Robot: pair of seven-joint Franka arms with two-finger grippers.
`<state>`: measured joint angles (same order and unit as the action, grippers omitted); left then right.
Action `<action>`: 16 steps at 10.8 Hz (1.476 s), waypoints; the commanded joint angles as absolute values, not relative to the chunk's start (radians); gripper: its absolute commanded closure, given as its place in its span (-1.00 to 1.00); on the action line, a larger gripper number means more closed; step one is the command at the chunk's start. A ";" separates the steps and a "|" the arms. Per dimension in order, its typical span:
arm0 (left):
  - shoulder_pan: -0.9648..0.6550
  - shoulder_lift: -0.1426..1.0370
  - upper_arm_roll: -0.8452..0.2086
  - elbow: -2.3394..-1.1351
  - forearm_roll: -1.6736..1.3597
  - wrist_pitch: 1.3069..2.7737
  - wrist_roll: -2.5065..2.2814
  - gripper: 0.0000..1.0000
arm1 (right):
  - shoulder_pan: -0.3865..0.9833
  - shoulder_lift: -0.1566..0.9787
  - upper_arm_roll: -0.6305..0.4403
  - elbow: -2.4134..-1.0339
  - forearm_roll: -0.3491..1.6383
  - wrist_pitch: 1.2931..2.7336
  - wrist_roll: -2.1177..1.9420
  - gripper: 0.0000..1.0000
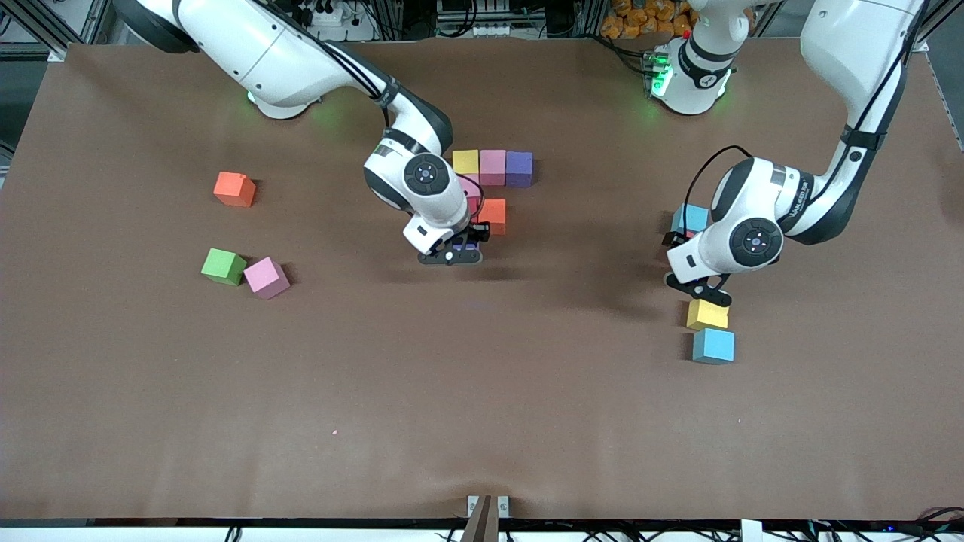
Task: Arrange 11 blocks into digit 3
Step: 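Place purple below red with the right gripper while the left gripper grasps pink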
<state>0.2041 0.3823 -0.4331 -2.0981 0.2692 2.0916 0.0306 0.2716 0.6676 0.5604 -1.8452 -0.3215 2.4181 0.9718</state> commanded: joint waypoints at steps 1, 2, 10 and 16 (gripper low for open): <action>0.255 0.353 -0.451 -2.154 0.293 2.132 0.081 -1.00 | 0.259 0.611 0.572 -1.904 -0.345 2.431 1.005 0.44; 0.256 0.353 -0.451 -2.161 0.293 2.132 0.080 -1.00 | 0.264 0.612 0.571 -1.904 -0.345 2.442 1.011 0.44; 0.249 0.367 -0.451 -2.189 0.291 2.163 0.071 -1.00 | 0.290 0.646 0.548 -1.904 -0.430 2.494 1.094 0.46; 0.249 0.390 -0.448 -2.195 0.307 2.201 0.069 -1.00 | 0.301 0.658 0.548 -1.901 -0.430 2.499 1.104 0.46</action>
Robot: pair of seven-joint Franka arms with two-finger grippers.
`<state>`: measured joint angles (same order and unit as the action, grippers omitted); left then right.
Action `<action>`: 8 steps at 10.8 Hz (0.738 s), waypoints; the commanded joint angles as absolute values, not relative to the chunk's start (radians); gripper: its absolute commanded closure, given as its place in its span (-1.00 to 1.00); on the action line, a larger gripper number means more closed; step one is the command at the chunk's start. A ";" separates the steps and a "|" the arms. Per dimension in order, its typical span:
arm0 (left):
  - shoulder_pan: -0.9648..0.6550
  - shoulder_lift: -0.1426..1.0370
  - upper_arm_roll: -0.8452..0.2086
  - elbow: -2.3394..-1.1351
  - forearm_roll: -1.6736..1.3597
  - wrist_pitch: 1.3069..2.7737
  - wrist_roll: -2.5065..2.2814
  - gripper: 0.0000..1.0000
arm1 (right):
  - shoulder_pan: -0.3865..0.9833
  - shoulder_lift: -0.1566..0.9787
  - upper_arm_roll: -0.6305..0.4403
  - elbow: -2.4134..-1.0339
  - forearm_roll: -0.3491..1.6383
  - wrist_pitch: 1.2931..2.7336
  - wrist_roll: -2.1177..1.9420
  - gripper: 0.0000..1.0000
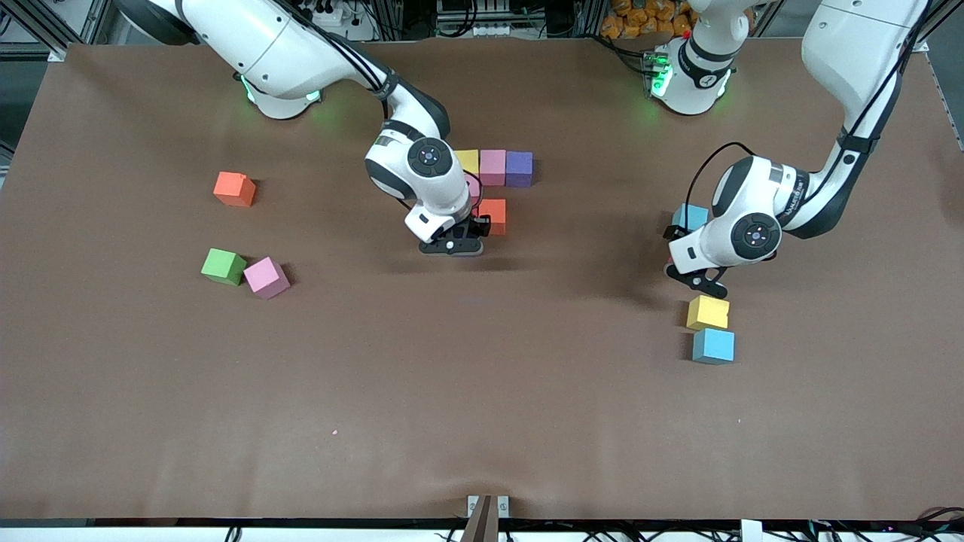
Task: Arrange 11 blocks into digit 3
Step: 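Place purple below red with the right gripper while the left gripper grasps pink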
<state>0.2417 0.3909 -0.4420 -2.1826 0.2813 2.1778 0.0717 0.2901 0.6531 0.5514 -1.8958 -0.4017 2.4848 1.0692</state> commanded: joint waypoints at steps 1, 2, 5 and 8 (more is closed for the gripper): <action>0.249 0.394 -0.446 -2.197 0.307 2.206 0.069 -0.86 | 0.301 0.660 0.548 -1.899 -0.428 2.497 1.112 0.44; 0.250 0.400 -0.446 -2.197 0.308 2.210 0.069 -0.64 | 0.301 0.660 0.548 -1.901 -0.428 2.496 1.117 0.26; 0.252 0.399 -0.445 -2.198 0.308 2.218 0.066 0.00 | 0.304 0.658 0.542 -1.899 -0.425 2.496 1.118 -1.00; 0.250 0.362 -0.449 -2.180 0.290 2.200 0.016 0.53 | 0.308 0.650 0.523 -1.882 -0.414 2.493 1.118 -1.00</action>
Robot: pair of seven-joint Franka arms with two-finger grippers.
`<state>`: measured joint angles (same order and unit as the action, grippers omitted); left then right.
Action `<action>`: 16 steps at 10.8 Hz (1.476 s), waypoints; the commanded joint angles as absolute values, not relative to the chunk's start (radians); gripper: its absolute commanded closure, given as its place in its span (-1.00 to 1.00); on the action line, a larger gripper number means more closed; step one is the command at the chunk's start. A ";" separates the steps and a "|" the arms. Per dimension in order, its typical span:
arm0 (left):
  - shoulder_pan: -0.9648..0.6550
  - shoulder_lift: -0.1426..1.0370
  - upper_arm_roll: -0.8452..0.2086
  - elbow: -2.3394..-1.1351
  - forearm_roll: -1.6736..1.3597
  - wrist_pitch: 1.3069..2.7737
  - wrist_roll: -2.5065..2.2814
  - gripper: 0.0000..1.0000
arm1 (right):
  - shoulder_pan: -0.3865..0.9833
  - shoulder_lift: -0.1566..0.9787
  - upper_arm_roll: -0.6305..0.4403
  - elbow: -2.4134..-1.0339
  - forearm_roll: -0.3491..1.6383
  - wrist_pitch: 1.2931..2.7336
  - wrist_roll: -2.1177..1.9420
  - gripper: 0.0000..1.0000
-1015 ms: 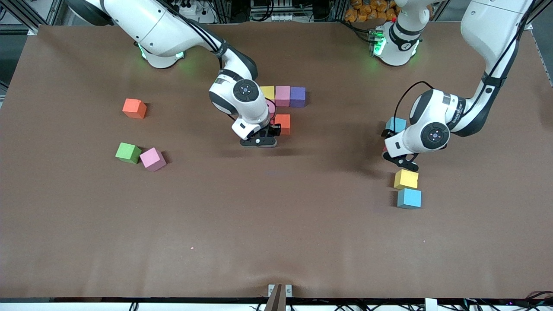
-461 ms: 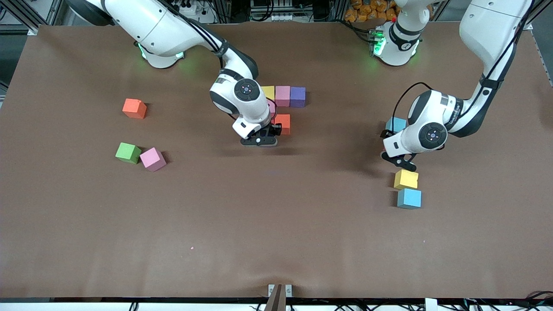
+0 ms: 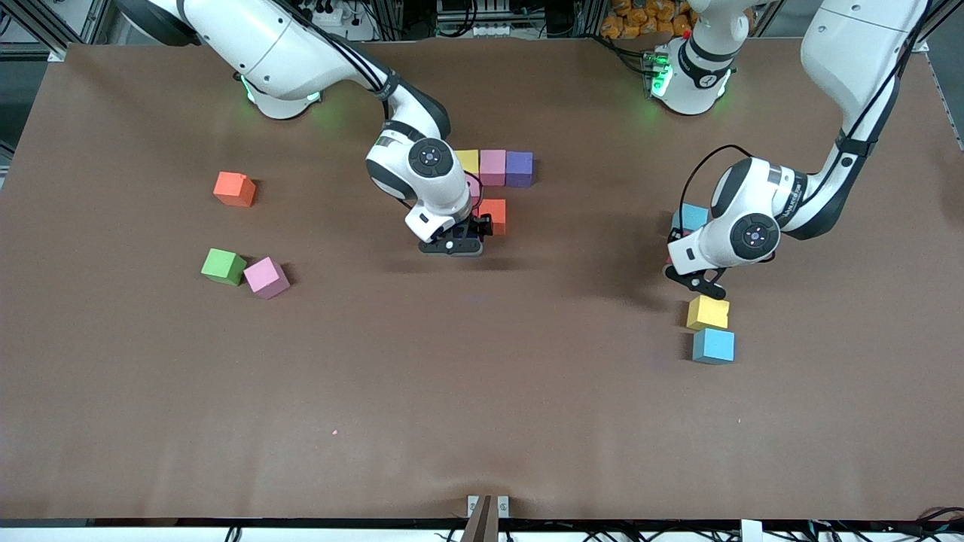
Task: Arrange 11 blocks into digit 3
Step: 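Place purple below red with the right gripper while the left gripper grasps pink, then reach the right gripper to light pink while the left gripper carries pink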
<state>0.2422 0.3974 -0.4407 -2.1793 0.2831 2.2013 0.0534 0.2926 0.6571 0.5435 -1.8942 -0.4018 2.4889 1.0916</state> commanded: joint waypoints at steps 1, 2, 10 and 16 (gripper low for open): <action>0.244 0.359 -0.451 -2.166 0.272 2.198 -0.047 0.54 | 0.308 0.649 0.515 -1.867 -0.413 2.491 1.114 -1.00; 0.230 0.357 -0.457 -2.149 0.259 2.198 -0.099 0.58 | 0.304 0.646 0.511 -1.844 -0.413 2.482 1.111 -1.00; 0.077 0.331 -0.555 -2.066 0.049 2.163 -0.872 0.92 | 0.001 0.454 0.437 -1.922 -0.416 2.372 0.636 -1.00; -0.029 0.339 -0.555 -2.056 -0.014 2.189 -1.490 0.95 | -0.297 0.324 0.443 -2.121 -0.413 2.378 0.043 -1.00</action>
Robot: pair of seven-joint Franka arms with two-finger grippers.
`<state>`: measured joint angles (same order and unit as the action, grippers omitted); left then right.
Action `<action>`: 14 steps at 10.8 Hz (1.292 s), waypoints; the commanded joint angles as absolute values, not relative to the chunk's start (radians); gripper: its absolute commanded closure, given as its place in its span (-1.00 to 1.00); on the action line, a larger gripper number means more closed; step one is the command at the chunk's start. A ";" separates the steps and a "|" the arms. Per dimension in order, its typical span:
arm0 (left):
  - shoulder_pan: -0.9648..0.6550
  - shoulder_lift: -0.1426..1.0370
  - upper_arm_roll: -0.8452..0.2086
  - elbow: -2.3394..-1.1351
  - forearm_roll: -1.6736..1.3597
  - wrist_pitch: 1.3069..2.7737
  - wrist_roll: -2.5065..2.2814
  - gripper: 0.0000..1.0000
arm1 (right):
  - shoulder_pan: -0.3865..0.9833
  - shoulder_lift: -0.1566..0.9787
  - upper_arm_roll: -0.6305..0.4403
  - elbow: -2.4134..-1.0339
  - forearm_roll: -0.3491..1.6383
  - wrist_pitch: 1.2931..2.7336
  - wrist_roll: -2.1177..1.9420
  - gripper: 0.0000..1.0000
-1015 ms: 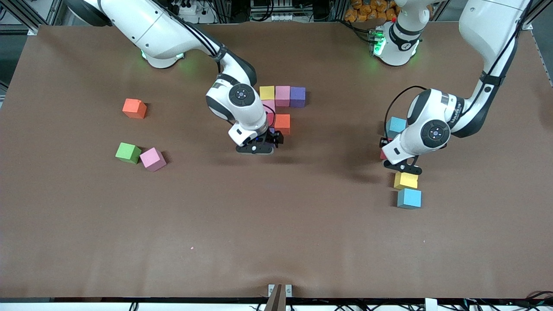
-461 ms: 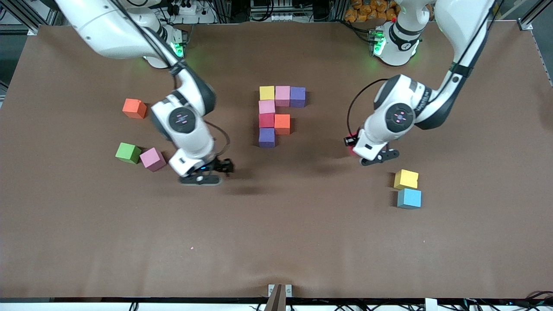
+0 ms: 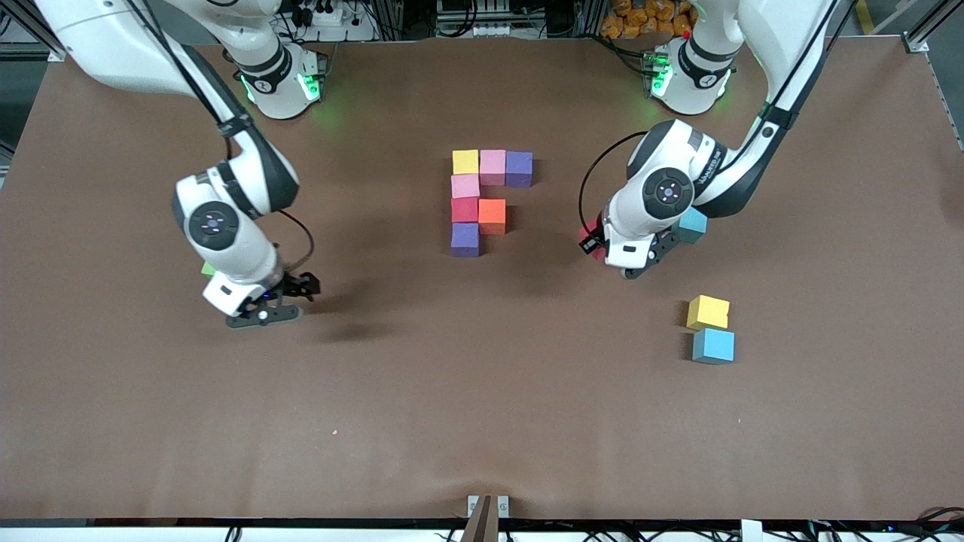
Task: Arrange 11 blocks into digit 3
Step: 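Reach the right gripper to light pink while the left gripper carries pink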
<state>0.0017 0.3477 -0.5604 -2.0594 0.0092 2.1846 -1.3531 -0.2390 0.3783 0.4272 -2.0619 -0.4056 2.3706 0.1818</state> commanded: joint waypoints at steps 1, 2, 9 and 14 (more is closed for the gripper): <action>-0.049 0.348 -0.555 -2.057 -0.015 2.210 -1.576 1.00 | -0.333 0.324 0.443 -2.137 -0.390 2.378 -0.042 -1.00; -0.051 0.359 -0.557 -2.060 -0.015 2.218 -1.619 1.00 | -0.344 0.321 0.443 -2.164 -0.346 2.382 -0.105 -1.00; -0.086 0.368 -0.607 -2.213 -0.048 2.512 -1.929 1.00 | -0.380 0.314 0.440 -2.296 -0.273 2.528 -0.293 -1.00; -0.083 0.368 -0.647 -2.330 -0.102 2.742 -2.022 1.00 | -0.388 0.334 0.437 -2.321 -0.273 2.615 -0.296 -1.00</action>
